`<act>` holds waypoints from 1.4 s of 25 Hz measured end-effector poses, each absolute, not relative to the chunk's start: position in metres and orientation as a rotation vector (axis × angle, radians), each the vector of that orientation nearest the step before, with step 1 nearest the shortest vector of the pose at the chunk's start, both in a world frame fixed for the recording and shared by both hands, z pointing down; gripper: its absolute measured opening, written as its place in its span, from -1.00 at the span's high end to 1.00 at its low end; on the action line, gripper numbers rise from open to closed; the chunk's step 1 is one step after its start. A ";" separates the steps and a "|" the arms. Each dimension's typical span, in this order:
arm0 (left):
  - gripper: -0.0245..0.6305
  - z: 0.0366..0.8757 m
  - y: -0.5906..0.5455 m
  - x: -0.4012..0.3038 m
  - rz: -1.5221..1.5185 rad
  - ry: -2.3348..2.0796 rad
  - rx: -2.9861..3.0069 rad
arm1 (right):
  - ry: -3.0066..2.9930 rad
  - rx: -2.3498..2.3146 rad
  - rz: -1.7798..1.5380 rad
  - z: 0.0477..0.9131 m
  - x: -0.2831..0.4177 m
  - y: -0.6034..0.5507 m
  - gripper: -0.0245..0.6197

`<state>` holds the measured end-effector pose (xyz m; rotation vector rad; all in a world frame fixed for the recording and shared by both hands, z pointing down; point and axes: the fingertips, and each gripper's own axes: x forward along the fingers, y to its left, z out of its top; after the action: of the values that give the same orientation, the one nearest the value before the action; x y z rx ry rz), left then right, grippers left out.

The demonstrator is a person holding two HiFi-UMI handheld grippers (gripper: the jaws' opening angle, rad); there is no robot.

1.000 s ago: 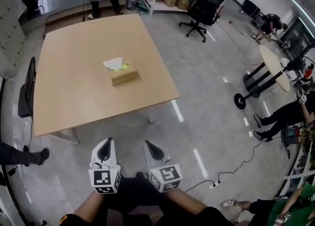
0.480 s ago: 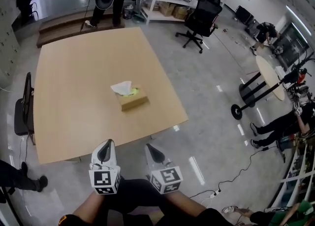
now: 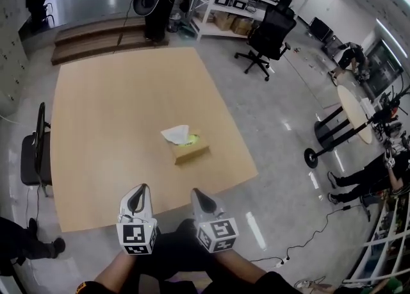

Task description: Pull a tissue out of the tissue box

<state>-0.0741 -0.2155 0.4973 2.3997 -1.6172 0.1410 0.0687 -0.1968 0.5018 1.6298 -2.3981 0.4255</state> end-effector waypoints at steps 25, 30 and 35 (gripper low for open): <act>0.87 0.547 -0.318 -0.065 0.295 -1.693 2.176 | -2.243 1.220 0.478 0.577 0.059 -0.348 0.70; 0.87 0.561 -0.334 -0.060 0.335 -1.678 2.135 | -2.190 1.132 0.484 0.599 0.054 -0.369 0.57; 0.87 0.566 -0.348 -0.057 0.360 -1.677 2.102 | -2.144 1.062 0.490 0.615 0.051 -0.379 0.53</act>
<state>-0.0575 -0.3484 0.5663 2.1024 -1.6773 0.3596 0.0510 -0.3792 0.6150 1.0624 -2.1436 0.4900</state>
